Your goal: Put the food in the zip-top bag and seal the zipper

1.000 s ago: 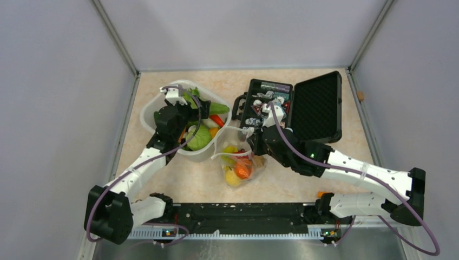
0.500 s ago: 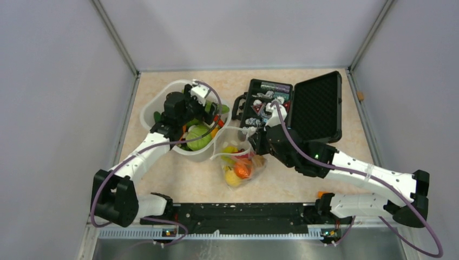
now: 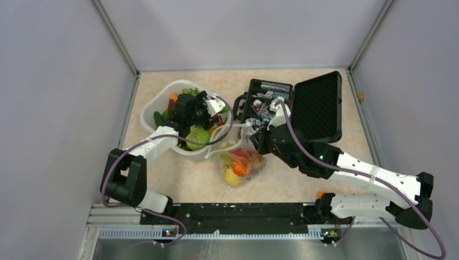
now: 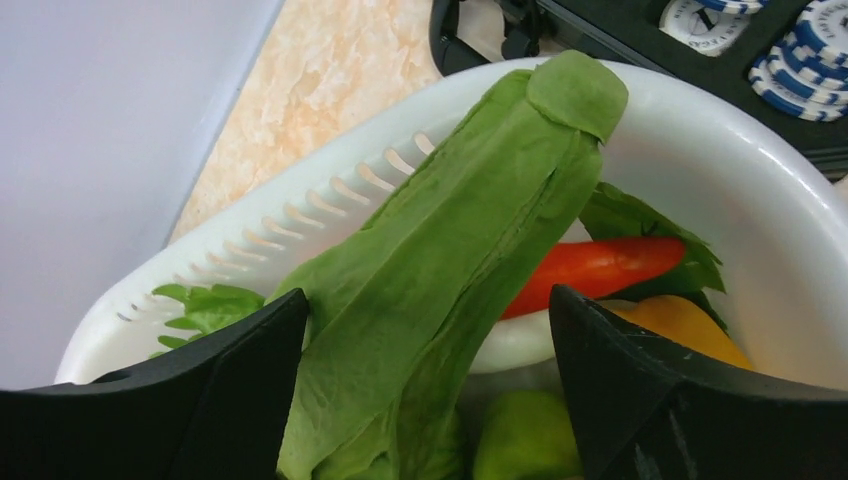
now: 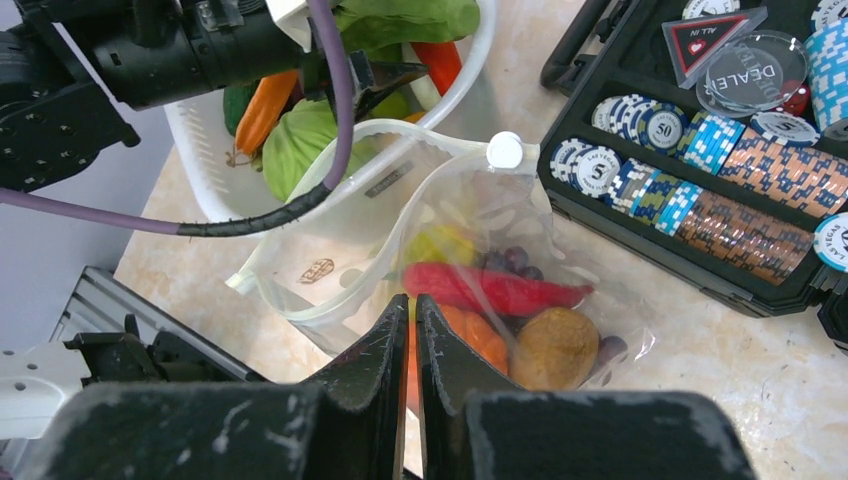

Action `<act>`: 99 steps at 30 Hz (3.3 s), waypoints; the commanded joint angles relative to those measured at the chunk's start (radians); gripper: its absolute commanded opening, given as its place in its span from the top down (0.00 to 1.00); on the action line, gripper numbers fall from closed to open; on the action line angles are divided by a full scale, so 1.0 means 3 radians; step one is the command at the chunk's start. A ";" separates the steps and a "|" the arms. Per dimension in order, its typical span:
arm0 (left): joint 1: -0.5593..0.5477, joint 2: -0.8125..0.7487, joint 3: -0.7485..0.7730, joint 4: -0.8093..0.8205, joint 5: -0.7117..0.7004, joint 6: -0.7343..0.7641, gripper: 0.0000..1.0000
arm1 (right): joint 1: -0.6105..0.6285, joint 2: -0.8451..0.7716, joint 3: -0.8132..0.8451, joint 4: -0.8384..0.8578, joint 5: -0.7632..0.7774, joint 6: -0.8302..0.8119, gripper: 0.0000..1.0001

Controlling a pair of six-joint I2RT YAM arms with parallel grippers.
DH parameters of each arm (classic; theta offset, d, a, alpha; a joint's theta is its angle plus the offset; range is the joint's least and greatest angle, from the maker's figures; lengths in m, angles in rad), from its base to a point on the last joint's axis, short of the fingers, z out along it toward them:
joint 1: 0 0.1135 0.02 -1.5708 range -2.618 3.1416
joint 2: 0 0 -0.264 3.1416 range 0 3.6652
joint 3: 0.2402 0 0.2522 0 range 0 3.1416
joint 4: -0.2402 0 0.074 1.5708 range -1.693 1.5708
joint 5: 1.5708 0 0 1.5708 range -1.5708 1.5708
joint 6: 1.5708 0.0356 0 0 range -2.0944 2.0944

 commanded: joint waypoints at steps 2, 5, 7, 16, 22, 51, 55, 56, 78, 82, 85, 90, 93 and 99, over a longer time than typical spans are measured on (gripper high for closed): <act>-0.0108 0.0145 -0.0034 0.0639 -0.0224 0.0219 0.19 | -0.0014 -0.0072 0.0030 0.0053 0.0053 -0.0012 0.95; -0.0130 0.0157 -0.0087 0.0807 -0.0300 0.0191 0.33 | -0.0014 -0.0076 0.0026 0.0054 0.0036 -0.0009 0.94; -0.0132 0.0120 -0.0132 0.0837 -0.0321 0.0148 0.46 | -0.0016 -0.0078 0.0018 0.0049 0.0028 0.0004 0.94; -0.0133 -0.0431 -0.0413 0.1167 -0.0455 -0.0300 1.00 | -0.0017 0.0033 0.0137 0.0101 0.0029 -0.0003 0.62; -0.0133 -0.1131 -0.0735 0.1887 -0.0523 -0.0814 1.00 | -0.0014 0.0086 0.0106 0.0180 -0.0074 0.0002 0.62; -0.0133 -0.2184 -0.1023 0.0854 -0.1314 -0.0956 0.22 | -0.0391 0.0526 0.0640 0.0022 -0.0356 -0.0022 0.40; -0.0131 -0.2411 -0.0944 0.0694 -0.1171 -0.1051 0.17 | -0.0442 0.0732 0.0802 -0.0032 -0.0492 0.0022 0.40; -0.0133 -0.2465 -0.0934 0.0646 -0.1150 -0.1072 0.16 | -0.0438 0.0792 0.0836 -0.0085 -0.0504 0.0023 0.40; -0.0126 -0.2177 -0.0740 0.0945 -0.1511 -0.1357 0.11 | -0.0636 0.0778 0.0646 -0.0094 -0.0730 0.0363 0.42; -0.0081 -0.2228 -0.0700 0.0876 -0.1843 -0.1366 0.08 | -0.0630 0.0765 0.0644 -0.0201 -0.0912 0.0279 0.42; -0.0064 -0.2236 -0.0656 0.0799 -0.1907 -0.1398 0.06 | -0.0631 0.0795 0.0654 -0.0209 -0.1044 0.0215 0.40; -0.0059 -0.2216 -0.0649 0.0771 -0.1990 -0.1462 0.04 | -0.0594 0.0945 0.0768 -0.0367 -0.1031 0.0122 0.42; -0.0060 -0.2241 -0.0654 0.0743 -0.2007 -0.1451 0.04 | -0.0571 0.0953 0.0779 -0.0459 -0.0911 0.0118 0.46; -0.0055 -0.2231 -0.0604 0.0681 -0.1712 -0.1400 0.02 | -0.0563 0.0921 0.0691 -0.0350 -0.0989 0.0110 0.71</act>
